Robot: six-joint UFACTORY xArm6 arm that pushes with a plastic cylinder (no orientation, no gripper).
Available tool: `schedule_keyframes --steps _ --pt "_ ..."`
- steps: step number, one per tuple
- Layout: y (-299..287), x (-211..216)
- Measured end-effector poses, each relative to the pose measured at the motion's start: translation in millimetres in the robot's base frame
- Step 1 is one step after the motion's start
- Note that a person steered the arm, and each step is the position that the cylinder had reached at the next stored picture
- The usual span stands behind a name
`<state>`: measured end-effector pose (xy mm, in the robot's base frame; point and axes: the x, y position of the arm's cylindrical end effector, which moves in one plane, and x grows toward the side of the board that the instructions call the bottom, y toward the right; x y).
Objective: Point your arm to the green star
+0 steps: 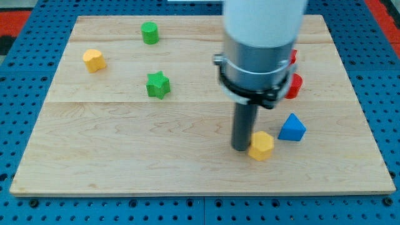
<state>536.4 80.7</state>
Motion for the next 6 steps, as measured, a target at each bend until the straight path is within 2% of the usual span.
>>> schedule_keyframes --steps 1,2,5,6 --pt "51.9 2.9" --pt "53.7 2.9" --pt "-108.1 -20.3" --pt "-122.6 -49.5"
